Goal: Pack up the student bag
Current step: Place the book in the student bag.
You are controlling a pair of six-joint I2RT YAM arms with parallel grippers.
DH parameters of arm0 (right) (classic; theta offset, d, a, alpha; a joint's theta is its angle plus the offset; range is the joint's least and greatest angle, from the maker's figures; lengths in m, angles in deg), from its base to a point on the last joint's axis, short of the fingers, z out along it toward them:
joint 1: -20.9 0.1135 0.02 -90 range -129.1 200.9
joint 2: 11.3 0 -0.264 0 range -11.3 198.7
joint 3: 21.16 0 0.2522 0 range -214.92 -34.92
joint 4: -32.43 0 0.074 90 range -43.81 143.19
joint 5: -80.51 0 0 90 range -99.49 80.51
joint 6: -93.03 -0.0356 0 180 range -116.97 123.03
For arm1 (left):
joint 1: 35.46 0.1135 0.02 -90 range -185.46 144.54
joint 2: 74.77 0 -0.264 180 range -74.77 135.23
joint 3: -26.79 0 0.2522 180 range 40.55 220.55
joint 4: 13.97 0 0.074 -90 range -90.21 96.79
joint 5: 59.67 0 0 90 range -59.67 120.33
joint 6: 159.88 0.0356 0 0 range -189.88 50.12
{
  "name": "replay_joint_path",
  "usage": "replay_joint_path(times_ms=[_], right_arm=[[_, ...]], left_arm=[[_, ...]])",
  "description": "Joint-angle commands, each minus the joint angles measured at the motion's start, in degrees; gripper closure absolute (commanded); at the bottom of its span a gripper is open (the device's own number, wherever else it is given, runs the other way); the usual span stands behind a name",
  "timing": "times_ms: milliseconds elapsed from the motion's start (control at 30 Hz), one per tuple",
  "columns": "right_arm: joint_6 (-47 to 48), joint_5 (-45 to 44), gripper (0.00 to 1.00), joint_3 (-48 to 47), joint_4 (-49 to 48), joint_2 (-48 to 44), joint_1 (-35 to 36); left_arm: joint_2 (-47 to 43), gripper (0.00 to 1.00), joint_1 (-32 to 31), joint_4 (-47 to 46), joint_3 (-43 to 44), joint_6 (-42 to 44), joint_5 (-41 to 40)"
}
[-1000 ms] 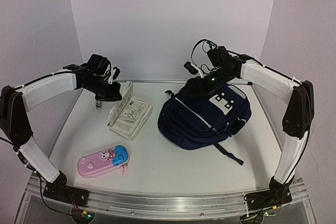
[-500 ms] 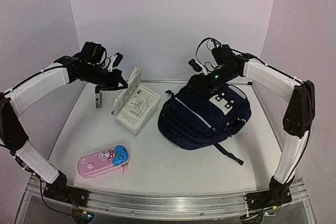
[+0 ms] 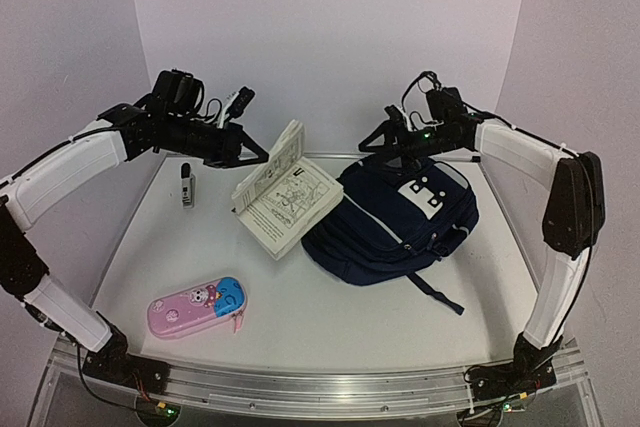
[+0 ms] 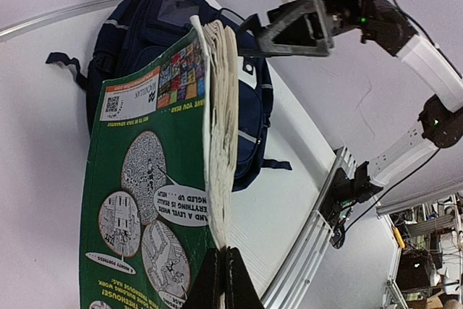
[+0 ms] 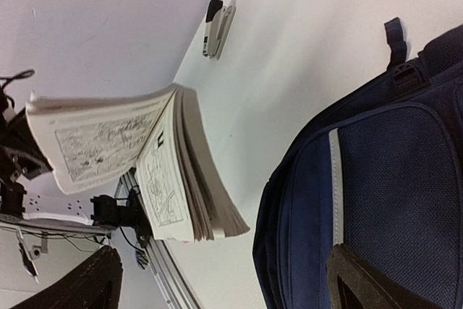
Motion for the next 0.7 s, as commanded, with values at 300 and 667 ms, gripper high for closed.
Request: replay_joint_path(times_ms=[300, 667], right_arm=[[-30.0, 7.9, 0.02, 12.3, -24.3, 4.9, -3.0], [-56.5, 12.0, 0.02, 22.2, -53.4, 4.5, -3.0]], left_arm=[[6.8, 1.00, -6.0, -8.5, 9.3, 6.8, 6.7], [13.2, 1.00, -10.6, -7.0, 7.8, 16.1, -0.4]])
